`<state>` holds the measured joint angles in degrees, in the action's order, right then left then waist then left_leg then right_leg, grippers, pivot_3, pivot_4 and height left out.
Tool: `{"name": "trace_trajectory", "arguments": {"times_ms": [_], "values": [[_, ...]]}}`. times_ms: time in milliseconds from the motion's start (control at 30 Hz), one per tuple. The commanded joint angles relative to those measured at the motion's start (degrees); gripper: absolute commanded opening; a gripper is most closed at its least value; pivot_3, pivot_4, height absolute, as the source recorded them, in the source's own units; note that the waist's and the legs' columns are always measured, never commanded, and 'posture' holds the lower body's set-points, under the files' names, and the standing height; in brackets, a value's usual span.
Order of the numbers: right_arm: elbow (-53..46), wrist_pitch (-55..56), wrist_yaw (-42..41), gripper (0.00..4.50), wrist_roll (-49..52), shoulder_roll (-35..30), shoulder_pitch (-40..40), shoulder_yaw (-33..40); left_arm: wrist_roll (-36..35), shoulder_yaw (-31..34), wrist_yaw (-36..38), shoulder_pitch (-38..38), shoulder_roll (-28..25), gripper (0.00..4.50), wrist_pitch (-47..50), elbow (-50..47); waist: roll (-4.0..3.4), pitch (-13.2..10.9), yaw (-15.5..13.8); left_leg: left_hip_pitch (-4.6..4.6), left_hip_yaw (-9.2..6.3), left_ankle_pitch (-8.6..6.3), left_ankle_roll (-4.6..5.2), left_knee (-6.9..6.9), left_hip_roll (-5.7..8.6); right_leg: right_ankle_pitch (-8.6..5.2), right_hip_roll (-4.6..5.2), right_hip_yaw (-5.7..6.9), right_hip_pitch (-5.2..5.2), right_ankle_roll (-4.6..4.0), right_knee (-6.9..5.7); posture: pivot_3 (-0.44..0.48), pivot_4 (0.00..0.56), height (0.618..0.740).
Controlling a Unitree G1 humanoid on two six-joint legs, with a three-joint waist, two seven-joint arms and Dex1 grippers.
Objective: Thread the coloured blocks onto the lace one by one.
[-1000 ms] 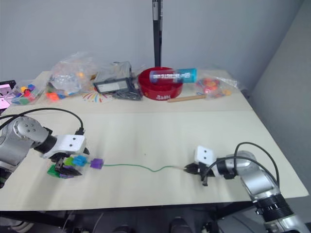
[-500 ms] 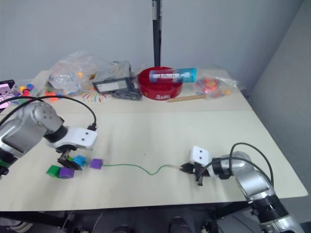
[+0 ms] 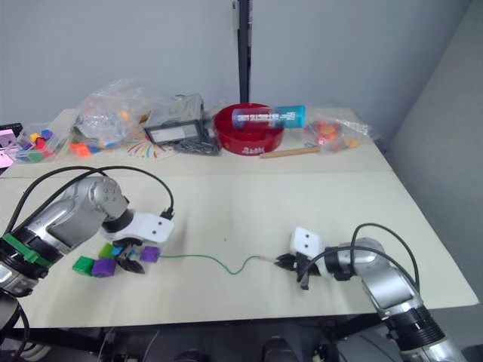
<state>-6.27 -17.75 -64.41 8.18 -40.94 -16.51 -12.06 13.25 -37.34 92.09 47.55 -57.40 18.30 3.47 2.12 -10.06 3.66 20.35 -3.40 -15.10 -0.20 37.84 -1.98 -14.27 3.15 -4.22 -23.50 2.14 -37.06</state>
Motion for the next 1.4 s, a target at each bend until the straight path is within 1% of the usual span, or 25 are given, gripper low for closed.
{"name": "trace_trajectory", "arguments": {"times_ms": [33,267,367,433,467,567,600,833,933,1067,1300,1400], "values": [[-1.20,-0.69,0.29,0.00,0.48,0.30,0.98,-0.48,1.29,1.22,0.41,-0.28,-0.17,4.37,-1.39,0.35,0.00,0.00,-0.02,0.00,0.00,0.00,0.00,0.00,0.00,0.01,0.00,0.00,0.00,-0.01,0.00,0.000,0.150,0.731],[-1.83,-1.15,0.94,0.00,0.83,0.51,1.35,-0.44,2.73,1.43,0.39,-1.20,0.67,4.37,-2.08,0.90,-0.01,0.00,-0.06,-0.03,0.00,0.00,0.00,0.00,0.00,0.01,0.00,0.00,0.02,-0.02,-0.01,0.000,0.150,0.731],[-1.92,-1.30,1.15,0.00,0.90,0.61,1.32,-0.42,3.34,1.77,0.40,-1.64,0.97,3.59,-2.60,1.10,0.00,0.00,0.00,-0.04,0.00,0.00,0.00,0.00,0.00,0.01,0.00,0.00,0.04,-0.02,-0.01,0.000,0.150,0.731],[-2.01,-1.41,1.25,0.00,0.95,0.64,1.34,-0.39,3.80,2.05,0.40,-1.86,1.14,2.92,-2.93,1.34,-0.01,0.00,0.14,-0.05,0.00,0.00,0.00,0.00,0.00,0.02,0.00,-0.01,0.04,-0.03,-0.02,0.000,0.150,0.731],[-2.08,-1.47,1.29,0.00,0.96,0.63,1.40,-0.36,3.95,2.15,0.40,-1.93,1.17,2.67,-3.12,1.45,-0.01,0.00,0.18,-0.04,0.00,0.00,0.00,0.00,0.00,0.02,0.00,-0.01,0.03,-0.03,-0.02,0.000,0.150,0.731],[-2.19,-1.51,1.29,0.00,1.00,0.47,1.53,-0.23,3.79,2.26,0.41,-2.14,0.82,1.59,-3.61,1.27,-0.01,0.00,0.19,-0.04,0.00,-0.01,0.01,0.00,0.00,0.05,0.00,-0.01,0.03,-0.09,-0.02,0.000,0.150,0.731],[-1.93,-1.40,1.23,0.00,1.00,0.35,1.37,-0.07,3.42,2.18,0.41,-2.16,0.60,1.40,-3.51,0.97,-0.01,0.00,0.18,-0.04,0.00,-0.01,0.01,0.00,0.00,0.05,0.00,-0.01,0.03,-0.09,-0.01,0.000,0.150,0.731],[3.42,0.97,0.29,0.00,0.75,-3.20,-0.48,3.30,2.26,2.73,0.41,-3.49,-1.62,1.39,-2.87,-0.07,-0.01,0.00,0.08,-0.04,0.00,-0.01,0.01,0.00,0.02,0.05,0.02,-0.01,0.03,-0.09,-0.01,0.000,0.150,0.731],[4.69,2.49,-0.83,0.00,1.02,-6.06,1.22,4.71,1.93,3.82,0.41,-5.09,-3.66,1.39,-2.41,-0.44,-0.02,0.00,-0.03,-0.03,0.01,-0.01,0.02,0.00,0.03,0.05,0.05,-0.01,0.03,-0.09,0.00,0.000,0.150,0.731],[5.44,4.10,-1.35,0.00,1.45,-8.26,4.42,6.32,2.55,5.47,0.41,-6.54,-4.93,1.39,-2.75,-0.04,-0.02,0.00,-0.07,-0.05,0.02,-0.02,0.03,0.00,0.03,0.05,0.04,-0.01,0.05,-0.09,-0.01,0.000,0.150,0.731],[4.24,4.62,-0.67,0.00,1.90,-8.63,6.99,7.43,3.36,7.93,0.22,-9.53,-7.51,1.39,-4.19,0.90,-0.02,0.00,-0.02,-0.09,0.02,-0.02,0.03,0.00,0.02,0.04,0.04,-0.02,0.10,-0.08,-0.01,0.000,0.150,0.731],[3.36,4.10,0.12,0.00,1.76,-7.73,6.76,6.92,4.22,9.73,-0.80,-11.95,-10.12,1.39,-6.08,3.22,-0.02,0.00,0.24,-0.10,0.03,-0.02,0.03,0.00,0.01,0.04,0.04,-0.02,0.10,-0.10,-0.01,0.000,0.150,0.731]]}}
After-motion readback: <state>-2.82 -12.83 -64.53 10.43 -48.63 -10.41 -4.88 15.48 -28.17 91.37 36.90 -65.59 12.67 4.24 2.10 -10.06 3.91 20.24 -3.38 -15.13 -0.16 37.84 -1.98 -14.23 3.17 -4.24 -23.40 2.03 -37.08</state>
